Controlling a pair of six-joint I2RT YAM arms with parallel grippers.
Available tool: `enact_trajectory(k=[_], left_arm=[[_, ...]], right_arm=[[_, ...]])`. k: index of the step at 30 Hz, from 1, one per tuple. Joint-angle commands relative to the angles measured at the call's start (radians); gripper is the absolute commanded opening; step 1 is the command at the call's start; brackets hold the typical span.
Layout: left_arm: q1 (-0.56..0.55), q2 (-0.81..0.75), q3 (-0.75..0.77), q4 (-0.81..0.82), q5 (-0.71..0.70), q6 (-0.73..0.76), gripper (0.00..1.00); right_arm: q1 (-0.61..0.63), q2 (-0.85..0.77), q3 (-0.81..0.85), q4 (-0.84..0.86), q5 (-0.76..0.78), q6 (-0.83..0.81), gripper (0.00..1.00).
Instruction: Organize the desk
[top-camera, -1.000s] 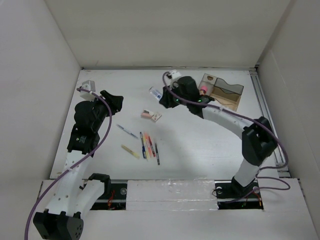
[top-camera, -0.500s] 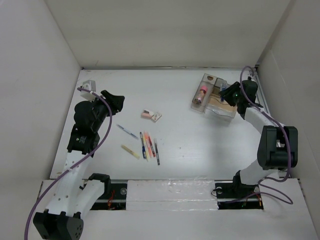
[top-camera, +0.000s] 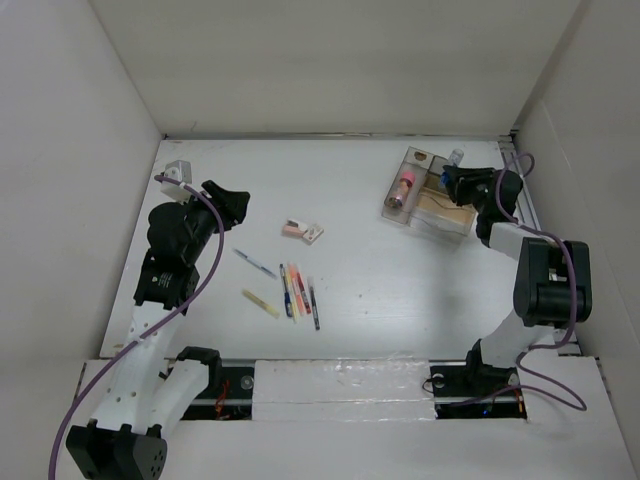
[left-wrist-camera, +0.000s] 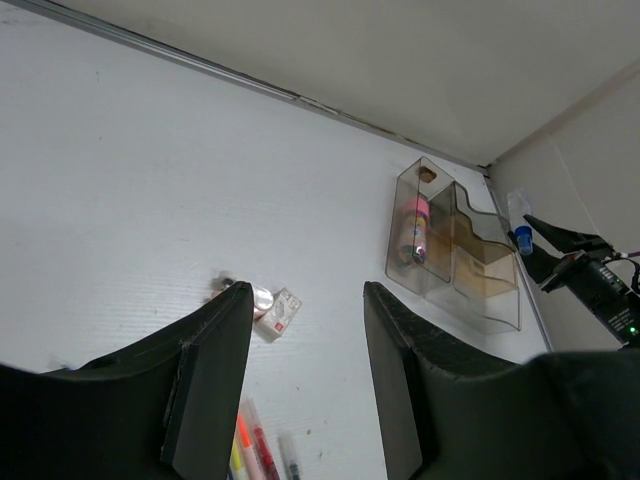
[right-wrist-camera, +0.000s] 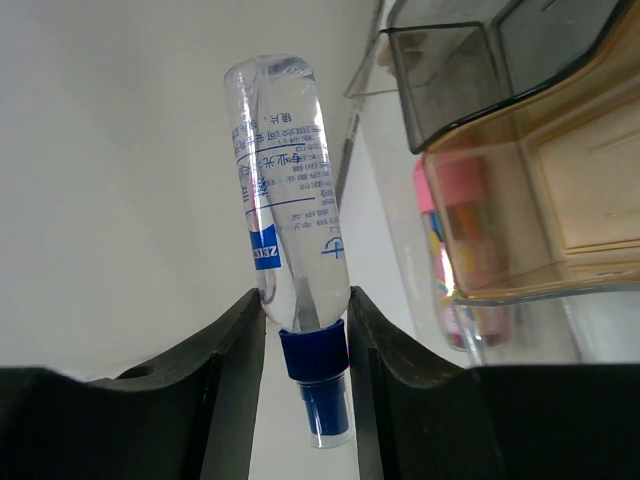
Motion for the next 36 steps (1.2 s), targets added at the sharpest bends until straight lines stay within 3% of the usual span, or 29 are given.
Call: enact_trajectory(k=[1,10,33,36], left_arm=[[-0.001,-0.014,0.016,0.049,0.017,-0.009,0.44],[-0.001,-0.013,0.017,0.049,0.02,-0.014,0.44],[-0.001,-0.034,0.013,0.051,0.018,-0.023,0.44],[-0.001,-0.039,0.014,0.049,0.015,-0.023,0.44]], right_arm=[[0.002,0.001,0.044,0.141,0.04,0.171,0.27],[-0.074,0.119,0.051,0.22,-0.047,0.36,0.27],[-0.202,0.102,0.035,0.122,-0.105,0.429,0.28],[-0.193,0.124,0.032,0.167,-0.138,0.447,0.28]])
